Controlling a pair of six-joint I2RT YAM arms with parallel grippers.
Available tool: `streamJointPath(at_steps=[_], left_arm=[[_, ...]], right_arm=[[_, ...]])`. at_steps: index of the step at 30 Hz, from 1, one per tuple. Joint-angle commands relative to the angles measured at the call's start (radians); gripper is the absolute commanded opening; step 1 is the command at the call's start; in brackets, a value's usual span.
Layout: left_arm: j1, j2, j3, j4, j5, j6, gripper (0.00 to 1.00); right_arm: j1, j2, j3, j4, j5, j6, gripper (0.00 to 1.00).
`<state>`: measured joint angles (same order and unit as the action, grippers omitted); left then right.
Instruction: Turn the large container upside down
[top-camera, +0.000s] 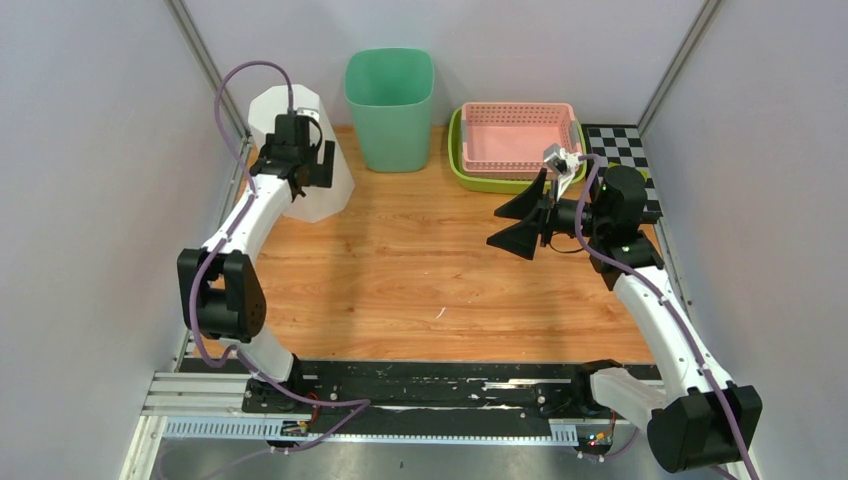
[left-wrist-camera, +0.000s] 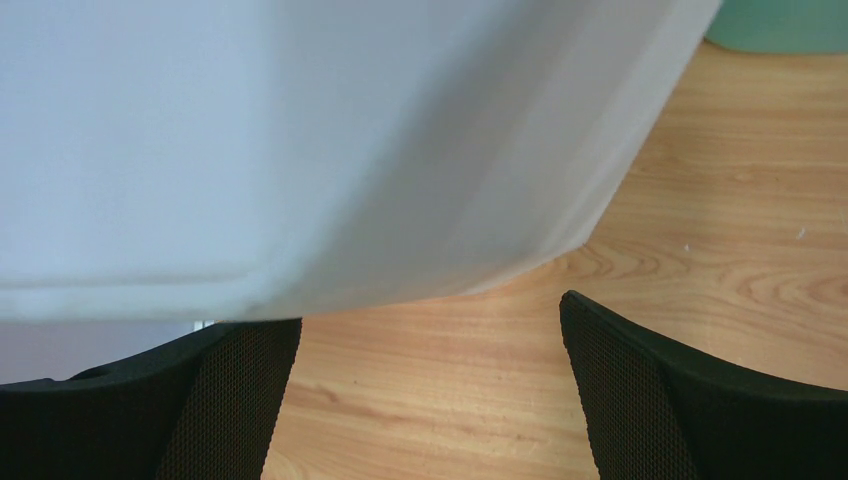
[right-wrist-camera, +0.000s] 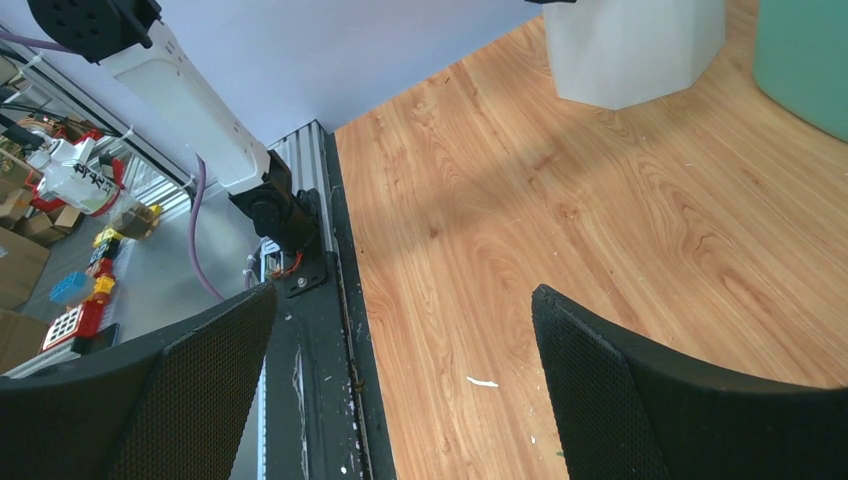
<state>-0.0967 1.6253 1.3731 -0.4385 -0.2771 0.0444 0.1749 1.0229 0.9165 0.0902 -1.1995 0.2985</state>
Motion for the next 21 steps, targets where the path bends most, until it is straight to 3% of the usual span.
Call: streamJointPath(at_steps=[1,21], left_arm=[[0.017,0.060,0.077,0.068,-0.038,-0.004,1.00],[0.054,0.265,0.341,0.043,-0.175,-0.040,1.00]], right_arm=[[-0.010,0.001,-0.013,0.026,0.001,-0.009,1.00],[-0.010,0.023,-0.018,0.026,0.005,-0.016,1.00]])
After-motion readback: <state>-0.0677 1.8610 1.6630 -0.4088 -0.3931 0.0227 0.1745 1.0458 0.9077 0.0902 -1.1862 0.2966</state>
